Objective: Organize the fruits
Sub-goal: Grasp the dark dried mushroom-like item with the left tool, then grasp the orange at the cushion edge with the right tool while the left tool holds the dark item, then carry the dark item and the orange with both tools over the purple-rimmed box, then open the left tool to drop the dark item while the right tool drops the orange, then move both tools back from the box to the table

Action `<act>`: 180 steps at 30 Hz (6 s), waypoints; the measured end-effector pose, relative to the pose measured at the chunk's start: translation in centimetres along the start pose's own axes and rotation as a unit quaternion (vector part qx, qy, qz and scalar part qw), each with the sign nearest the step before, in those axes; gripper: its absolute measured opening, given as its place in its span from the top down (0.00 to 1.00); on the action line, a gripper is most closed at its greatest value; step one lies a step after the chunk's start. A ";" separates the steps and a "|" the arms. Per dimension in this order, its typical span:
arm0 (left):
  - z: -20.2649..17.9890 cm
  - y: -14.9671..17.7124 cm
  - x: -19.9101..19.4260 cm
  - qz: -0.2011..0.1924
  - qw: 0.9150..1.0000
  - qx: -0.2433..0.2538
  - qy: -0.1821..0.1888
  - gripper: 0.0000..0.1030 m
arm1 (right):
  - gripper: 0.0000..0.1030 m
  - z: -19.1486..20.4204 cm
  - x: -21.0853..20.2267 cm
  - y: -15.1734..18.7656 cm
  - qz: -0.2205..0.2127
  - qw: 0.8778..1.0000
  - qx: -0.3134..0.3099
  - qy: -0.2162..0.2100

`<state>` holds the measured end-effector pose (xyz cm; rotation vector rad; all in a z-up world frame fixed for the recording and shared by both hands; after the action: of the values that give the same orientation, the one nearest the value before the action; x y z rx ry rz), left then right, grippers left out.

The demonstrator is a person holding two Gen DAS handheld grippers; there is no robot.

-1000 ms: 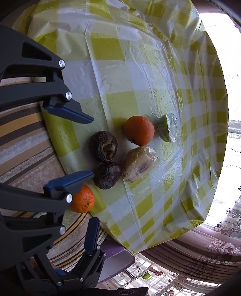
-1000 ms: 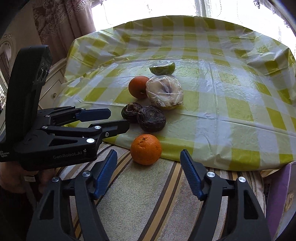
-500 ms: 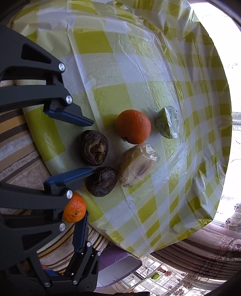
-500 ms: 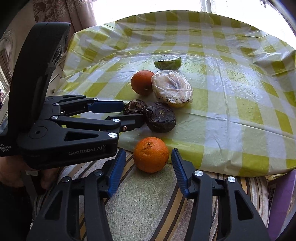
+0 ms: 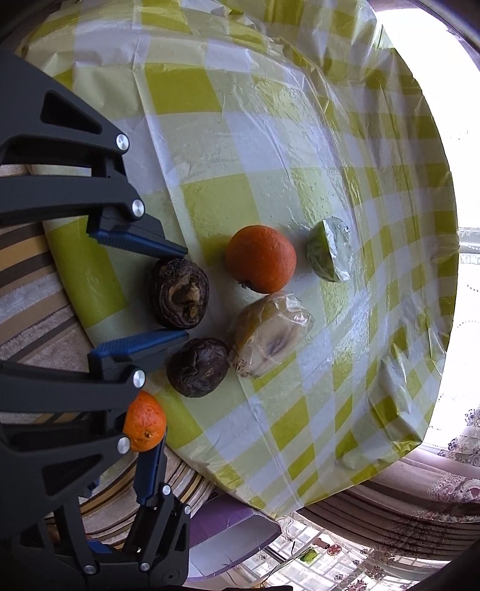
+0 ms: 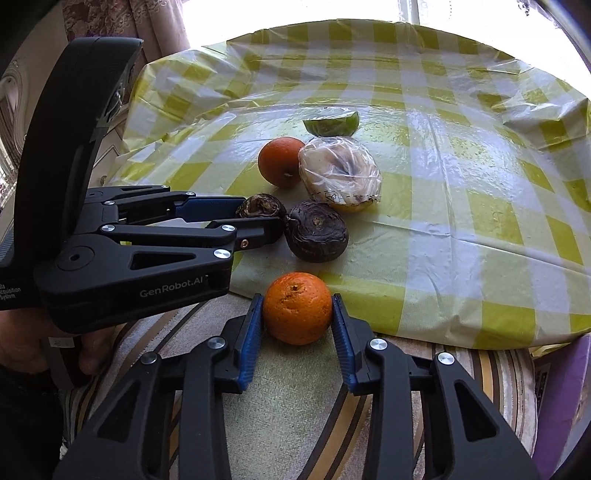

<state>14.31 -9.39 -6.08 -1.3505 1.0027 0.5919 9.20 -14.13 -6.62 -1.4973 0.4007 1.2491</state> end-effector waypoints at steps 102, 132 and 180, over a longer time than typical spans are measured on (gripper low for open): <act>-40.1 -1.1 18.2 0.189 0.899 0.395 -0.006 0.62 | 0.64 -43.5 -7.8 18.9 0.107 0.886 0.396 0.217; -34.4 -3.3 6.2 0.062 0.937 0.334 0.085 0.22 | 0.22 -40.1 -17.9 15.7 -0.023 0.884 0.382 0.268; 5.6 -4.8 -2.6 -0.087 0.972 -0.194 0.103 0.41 | 0.17 -6.4 -1.3 -5.5 -0.039 0.994 0.106 -0.003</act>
<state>18.43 -4.35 -1.87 -1.8572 0.9499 0.5404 16.12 -18.15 -3.63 -1.3161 0.4517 1.1144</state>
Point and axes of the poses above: each gripper's, at about its wrist camera, not at the fingertips, and x roughly the way its jaws point, z to its left, y to its underside, the point moved 9 cm from there along x, roughly the way its jaws point, and after that the axes turned 6 degrees about z, right-handed, at the moved point
